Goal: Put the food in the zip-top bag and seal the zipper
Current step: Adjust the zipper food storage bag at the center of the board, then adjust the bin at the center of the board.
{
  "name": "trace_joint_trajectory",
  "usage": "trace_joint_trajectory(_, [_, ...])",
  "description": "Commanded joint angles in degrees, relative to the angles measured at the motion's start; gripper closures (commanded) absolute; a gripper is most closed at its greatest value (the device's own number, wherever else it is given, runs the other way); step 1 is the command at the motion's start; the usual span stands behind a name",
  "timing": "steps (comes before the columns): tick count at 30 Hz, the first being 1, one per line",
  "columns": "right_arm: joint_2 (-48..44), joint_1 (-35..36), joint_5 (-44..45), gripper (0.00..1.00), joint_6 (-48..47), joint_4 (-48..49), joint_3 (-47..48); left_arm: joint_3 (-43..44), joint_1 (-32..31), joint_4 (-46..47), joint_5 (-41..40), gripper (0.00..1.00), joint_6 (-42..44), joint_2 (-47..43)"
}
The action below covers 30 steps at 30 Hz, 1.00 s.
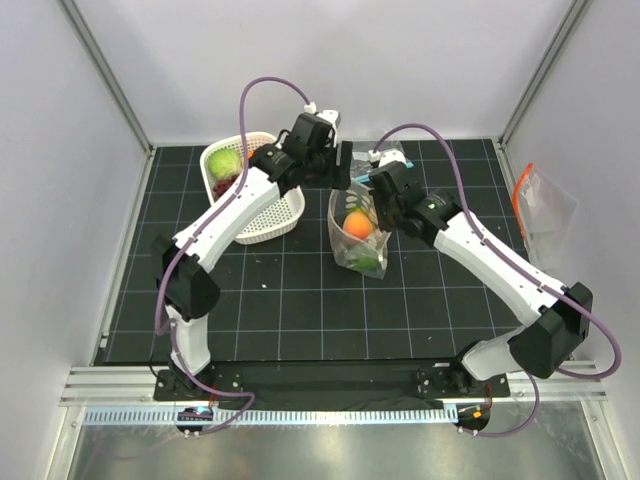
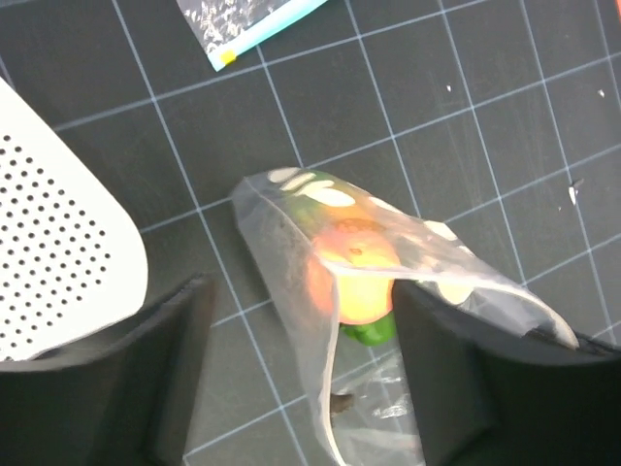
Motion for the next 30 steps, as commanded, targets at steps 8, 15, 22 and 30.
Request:
trace_joint_trajectory(8, [-6.2, 0.0, 1.8, 0.99, 1.4, -4.5, 3.0, -9.3, 7.2, 1.6, -0.4, 0.00, 2.8, -15.4])
trace_joint_trajectory(15, [-6.6, -0.2, -0.5, 0.99, 2.1, -4.0, 1.1, -11.4, 13.2, -0.1, -9.7, 0.00, 4.2, -16.1])
trace_joint_trajectory(22, [-7.1, -0.2, -3.9, 0.99, 3.1, -3.5, 0.9, -1.4, 17.6, -1.2, -14.1, 0.00, 5.1, -0.9])
trace_joint_trajectory(30, [-5.8, -0.2, -7.8, 0.99, 3.3, -3.7, 2.8, 18.5, 22.8, -8.3, -12.4, 0.00, 7.1, 16.6])
